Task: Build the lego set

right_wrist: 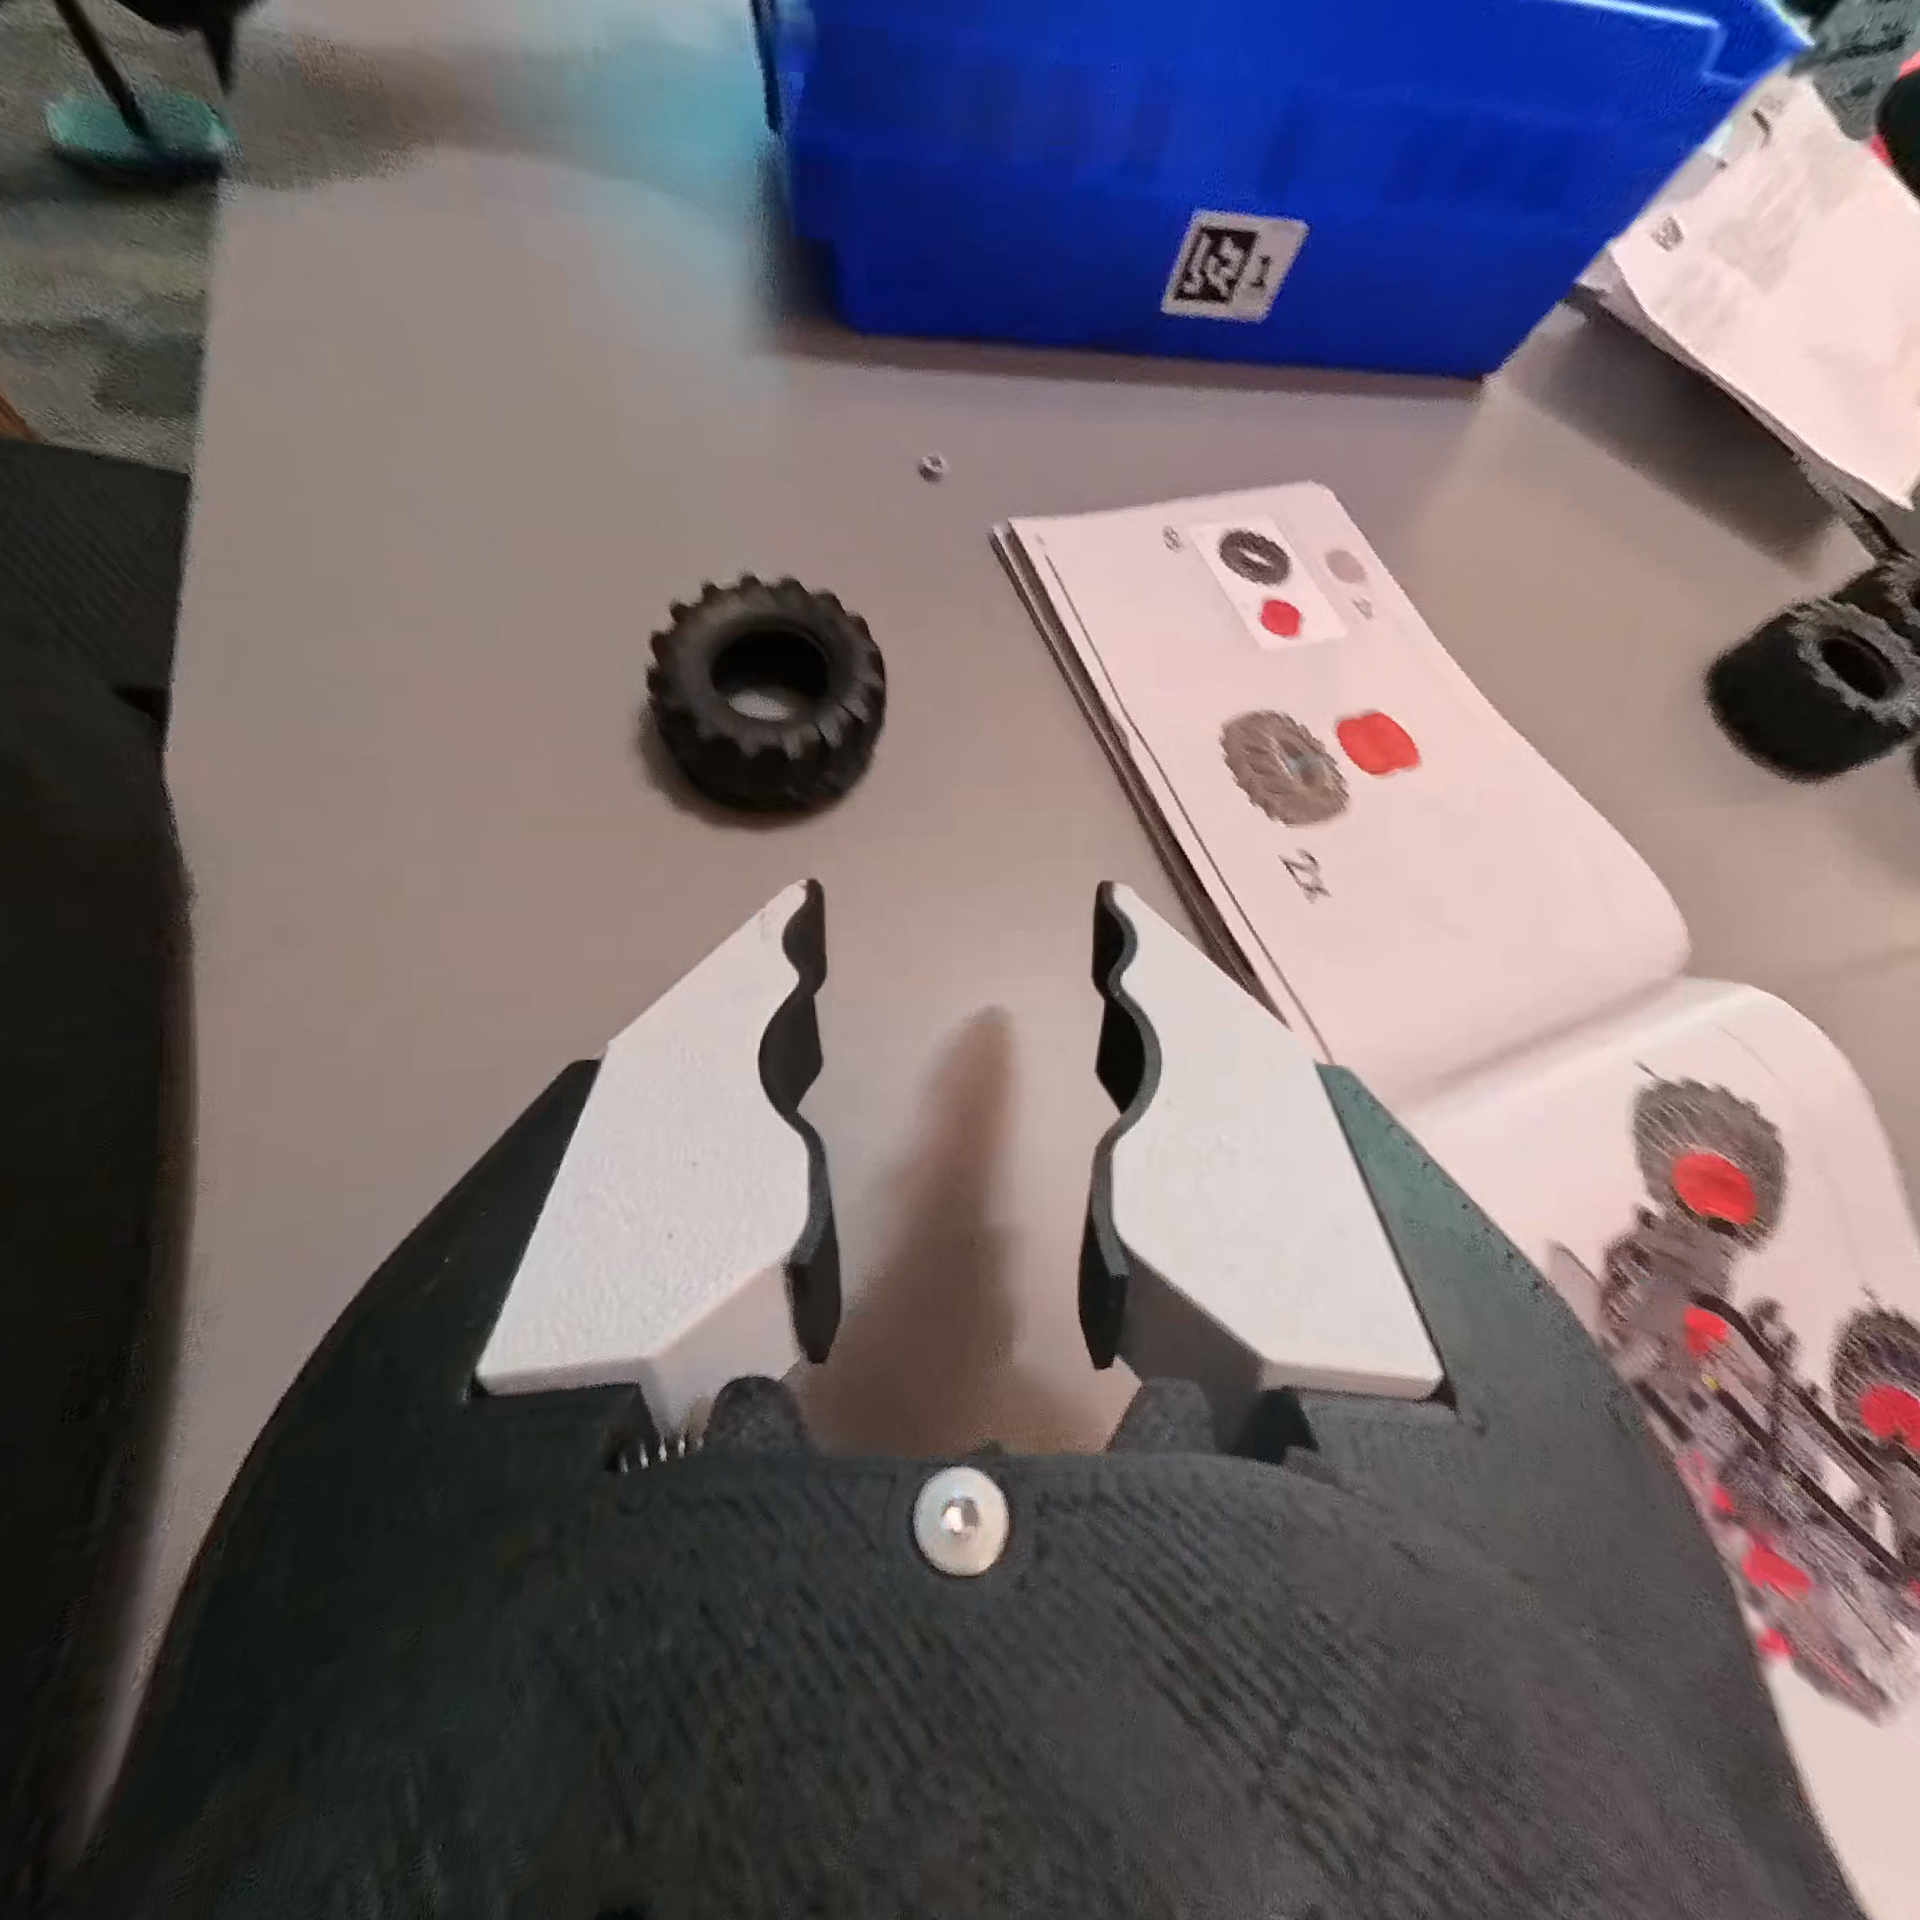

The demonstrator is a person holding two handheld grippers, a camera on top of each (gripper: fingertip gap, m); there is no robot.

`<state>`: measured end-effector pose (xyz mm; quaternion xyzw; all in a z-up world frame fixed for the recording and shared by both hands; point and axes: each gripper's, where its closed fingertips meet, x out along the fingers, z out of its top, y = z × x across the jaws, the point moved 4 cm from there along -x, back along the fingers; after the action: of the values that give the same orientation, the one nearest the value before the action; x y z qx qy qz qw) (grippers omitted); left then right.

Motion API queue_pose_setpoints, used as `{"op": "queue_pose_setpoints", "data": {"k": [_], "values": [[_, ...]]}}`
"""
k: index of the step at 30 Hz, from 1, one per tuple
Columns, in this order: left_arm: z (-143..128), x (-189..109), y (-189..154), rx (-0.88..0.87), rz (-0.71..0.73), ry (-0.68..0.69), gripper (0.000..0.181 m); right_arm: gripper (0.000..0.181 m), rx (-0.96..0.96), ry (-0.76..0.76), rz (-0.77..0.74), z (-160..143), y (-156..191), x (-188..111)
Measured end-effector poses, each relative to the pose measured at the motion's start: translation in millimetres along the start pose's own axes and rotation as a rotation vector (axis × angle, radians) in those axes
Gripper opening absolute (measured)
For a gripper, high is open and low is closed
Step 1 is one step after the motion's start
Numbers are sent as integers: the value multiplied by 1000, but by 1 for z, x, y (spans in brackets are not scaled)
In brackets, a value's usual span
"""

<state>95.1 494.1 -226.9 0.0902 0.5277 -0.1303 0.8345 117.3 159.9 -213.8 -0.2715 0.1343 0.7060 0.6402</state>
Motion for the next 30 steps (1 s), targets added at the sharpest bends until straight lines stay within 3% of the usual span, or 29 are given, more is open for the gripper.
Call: {"op": "queue_pose_setpoints", "data": {"k": [10, 16, 21, 24, 27, 30], "values": [[9, 16, 0, 40, 22, -26, 34, 58, -89, -6, 115, 34, 26, 54], [11, 10, 2, 40, 76, -94, 30, 64, -69, -30, 244, 38, 38, 55], [22, -48, 7, -3, 241, -252, 30, 70, -139, 95, 191, 19, 38, 67], [31, -104, -9, 25, 349, -387, 30, 58, -123, 96, 197, 17, 38, 69], [45, -144, -51, 118, 324, -505, 30, 58, -119, 101, 191, 15, 37, 68], [59, -143, -111, 256, 182, -519, 30, 57, -86, 125, 123, 9, 24, 62]]}}
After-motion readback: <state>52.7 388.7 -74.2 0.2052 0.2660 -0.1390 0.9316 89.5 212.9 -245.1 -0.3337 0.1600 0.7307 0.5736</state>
